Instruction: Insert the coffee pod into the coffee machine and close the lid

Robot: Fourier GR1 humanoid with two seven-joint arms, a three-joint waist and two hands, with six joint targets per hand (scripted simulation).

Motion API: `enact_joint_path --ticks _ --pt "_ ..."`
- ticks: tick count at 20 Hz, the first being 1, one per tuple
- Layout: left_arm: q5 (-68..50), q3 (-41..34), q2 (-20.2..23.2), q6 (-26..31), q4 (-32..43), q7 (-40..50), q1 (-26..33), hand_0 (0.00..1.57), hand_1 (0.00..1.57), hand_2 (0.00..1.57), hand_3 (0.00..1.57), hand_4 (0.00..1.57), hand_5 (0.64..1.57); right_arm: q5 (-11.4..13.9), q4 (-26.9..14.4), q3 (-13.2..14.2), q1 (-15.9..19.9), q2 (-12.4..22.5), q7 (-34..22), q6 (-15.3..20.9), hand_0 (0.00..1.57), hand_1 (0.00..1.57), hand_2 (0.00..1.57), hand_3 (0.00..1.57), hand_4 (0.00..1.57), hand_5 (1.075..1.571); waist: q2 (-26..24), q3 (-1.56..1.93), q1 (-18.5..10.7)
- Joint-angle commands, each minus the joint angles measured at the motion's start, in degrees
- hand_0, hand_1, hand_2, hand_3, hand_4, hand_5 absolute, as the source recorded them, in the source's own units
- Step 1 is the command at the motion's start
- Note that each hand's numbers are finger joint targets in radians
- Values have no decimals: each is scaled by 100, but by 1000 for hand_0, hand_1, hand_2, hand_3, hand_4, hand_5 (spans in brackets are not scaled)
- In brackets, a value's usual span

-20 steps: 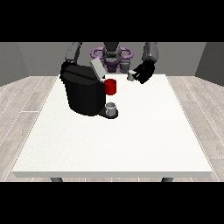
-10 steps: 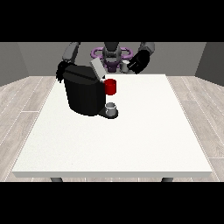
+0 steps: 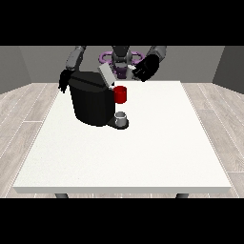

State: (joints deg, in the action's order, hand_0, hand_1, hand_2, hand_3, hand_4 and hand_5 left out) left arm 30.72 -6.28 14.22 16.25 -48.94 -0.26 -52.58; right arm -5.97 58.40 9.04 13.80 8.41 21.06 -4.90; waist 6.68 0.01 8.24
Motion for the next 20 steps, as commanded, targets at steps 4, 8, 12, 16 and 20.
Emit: enact_joint_path --ticks 4,8,12,16,20 --pt "-37 -353 323 -213 375 133 -625 1454 1454 1467 1359 653 1571 101 147 -377 315 -145 110 -341 0 0 0 0 68 1571 612 -1 384" --pt "-40 -484 377 -485 423 252 -1101 1401 1401 1449 1378 618 1571 -63 44 -147 868 117 56 -495 0 0 0 0 301 1571 1002 0 500" --pt "-188 -576 461 -360 480 191 -994 1506 1506 1501 1431 604 1571 -99 -238 32 765 392 232 -674 0 0 0 0 233 1571 922 0 369" --pt "-269 -736 414 -560 711 312 -1212 1458 1458 1476 1374 596 1571 -10 -116 -160 879 32 88 -408 0 0 0 0 242 1571 1120 -1 636" --pt "-221 -676 796 -231 742 199 -1383 1462 1462 1480 1342 619 1571 19 -284 -83 1148 169 -24 -364 0 0 0 0 191 1571 1245 -1 485"
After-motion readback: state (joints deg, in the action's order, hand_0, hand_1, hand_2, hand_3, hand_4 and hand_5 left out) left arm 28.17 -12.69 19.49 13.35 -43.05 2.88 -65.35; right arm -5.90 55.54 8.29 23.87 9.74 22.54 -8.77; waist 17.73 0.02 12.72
